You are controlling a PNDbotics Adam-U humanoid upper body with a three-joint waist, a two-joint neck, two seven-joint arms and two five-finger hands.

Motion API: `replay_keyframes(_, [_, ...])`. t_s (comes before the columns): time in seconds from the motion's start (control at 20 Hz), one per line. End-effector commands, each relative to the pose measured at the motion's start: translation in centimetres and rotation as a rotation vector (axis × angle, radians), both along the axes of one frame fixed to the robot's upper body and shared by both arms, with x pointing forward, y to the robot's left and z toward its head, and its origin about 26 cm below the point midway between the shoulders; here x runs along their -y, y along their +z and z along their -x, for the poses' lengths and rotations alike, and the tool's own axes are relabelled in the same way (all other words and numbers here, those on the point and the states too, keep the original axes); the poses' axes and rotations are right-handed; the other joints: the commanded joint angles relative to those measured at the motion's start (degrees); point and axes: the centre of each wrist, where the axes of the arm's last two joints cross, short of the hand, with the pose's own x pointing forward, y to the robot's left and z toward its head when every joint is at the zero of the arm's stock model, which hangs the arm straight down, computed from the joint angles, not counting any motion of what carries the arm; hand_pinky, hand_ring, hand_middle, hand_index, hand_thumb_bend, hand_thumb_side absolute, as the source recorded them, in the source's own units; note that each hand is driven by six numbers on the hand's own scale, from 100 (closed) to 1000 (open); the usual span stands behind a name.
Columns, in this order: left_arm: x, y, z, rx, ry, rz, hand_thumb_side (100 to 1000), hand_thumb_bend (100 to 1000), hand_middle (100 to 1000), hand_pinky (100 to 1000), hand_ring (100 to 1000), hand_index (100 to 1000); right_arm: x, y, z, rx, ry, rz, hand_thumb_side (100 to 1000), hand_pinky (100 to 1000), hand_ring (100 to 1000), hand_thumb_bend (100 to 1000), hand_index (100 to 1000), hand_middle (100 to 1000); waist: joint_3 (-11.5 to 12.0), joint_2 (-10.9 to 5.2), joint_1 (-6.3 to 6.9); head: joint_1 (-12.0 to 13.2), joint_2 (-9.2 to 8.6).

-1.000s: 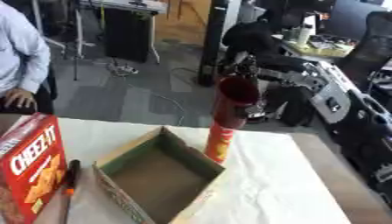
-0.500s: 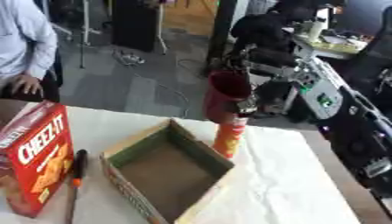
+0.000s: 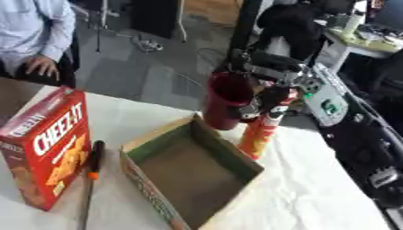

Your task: Pick up objects on the table and place them in the box.

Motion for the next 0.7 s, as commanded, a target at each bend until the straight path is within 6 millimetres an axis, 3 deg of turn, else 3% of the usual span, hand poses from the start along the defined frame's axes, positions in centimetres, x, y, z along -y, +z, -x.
replay_keyframes(0.05, [0.3,0.8,0.4,0.033,-0.018,-0.004,1000,100,775,963,869,756,0.3,1.8,0.7,0.025,0.030,0.085,695,397,316,226,469,407,0.2,-0.88,0.53,-2.1,-2.39])
replay_keyframes(0.4, [0.6,1.0,0.4,0.037,-0.037,0.000,1000,100,775,961,869,756,0.0,1.3,0.0,0.031,0.017,0.084,697,396,316,230,467,407,1.4,-0.40,0.83,-4.5,-4.86])
replay_keyframes(0.5, [0.8,1.0,0.4,0.038,-0.043,0.002,1000,100,775,961,869,756,0.0,0.9,-0.2,0.028,0.006,0.088,645,396,324,257,463,409,2.0,-0.23,0.99,-5.7,-5.64])
replay_keyframes(0.55, [0.8,1.0,0.4,0.036,-0.044,0.003,1000,100,775,961,869,756,0.0,0.8,-0.3,0.030,-0.001,0.097,704,396,324,218,463,410,2.2,-0.08,1.05,-6.7,-6.02])
replay_keyframes(0.7, [0.9,1.0,0.4,0.036,-0.049,0.004,1000,100,776,962,870,756,-0.1,0.3,-0.6,0.039,-0.016,0.117,706,395,327,214,464,410,2.7,0.26,1.11,-8.5,-6.31])
